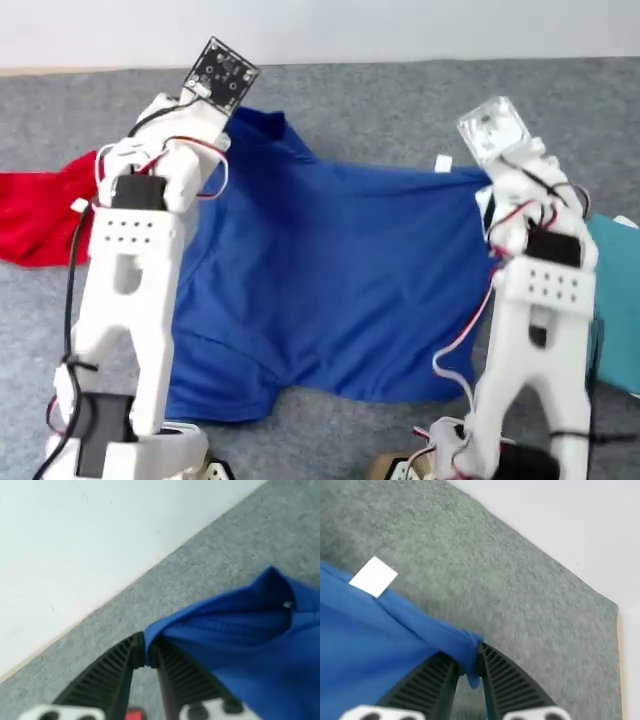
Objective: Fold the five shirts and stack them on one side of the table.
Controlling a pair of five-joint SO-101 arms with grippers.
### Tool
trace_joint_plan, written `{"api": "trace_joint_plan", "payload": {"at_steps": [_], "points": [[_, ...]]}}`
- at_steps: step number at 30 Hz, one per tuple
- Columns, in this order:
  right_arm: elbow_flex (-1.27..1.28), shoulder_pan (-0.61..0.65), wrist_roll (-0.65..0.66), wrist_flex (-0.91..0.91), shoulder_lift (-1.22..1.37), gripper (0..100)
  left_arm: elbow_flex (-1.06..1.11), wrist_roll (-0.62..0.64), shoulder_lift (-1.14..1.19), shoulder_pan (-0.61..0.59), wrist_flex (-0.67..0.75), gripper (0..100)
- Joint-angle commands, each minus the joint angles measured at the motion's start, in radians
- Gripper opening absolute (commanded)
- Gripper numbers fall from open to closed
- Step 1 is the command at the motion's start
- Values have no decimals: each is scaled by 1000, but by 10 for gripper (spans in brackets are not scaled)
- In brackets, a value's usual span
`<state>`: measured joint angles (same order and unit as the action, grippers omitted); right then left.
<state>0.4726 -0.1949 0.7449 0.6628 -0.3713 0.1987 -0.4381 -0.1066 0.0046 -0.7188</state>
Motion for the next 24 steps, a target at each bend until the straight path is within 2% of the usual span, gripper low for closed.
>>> {"api": "trace_joint_plan", "payload": {"at_steps": [1,10,14,19,21,24], "points": [[-173,-5,11,-30,101,10,-7,9,38,-6,89,2],[-433,1,9,-28,352,10,-200,8,226,-49,107,2],[-505,16,9,-28,420,10,-346,8,302,-64,37,2],[-532,35,9,-12,447,10,-499,8,359,-54,-104,2],[-535,41,11,35,435,10,-550,-2,359,-38,-210,2],[-535,51,14,134,409,10,-601,-97,359,-8,-400,2]]}}
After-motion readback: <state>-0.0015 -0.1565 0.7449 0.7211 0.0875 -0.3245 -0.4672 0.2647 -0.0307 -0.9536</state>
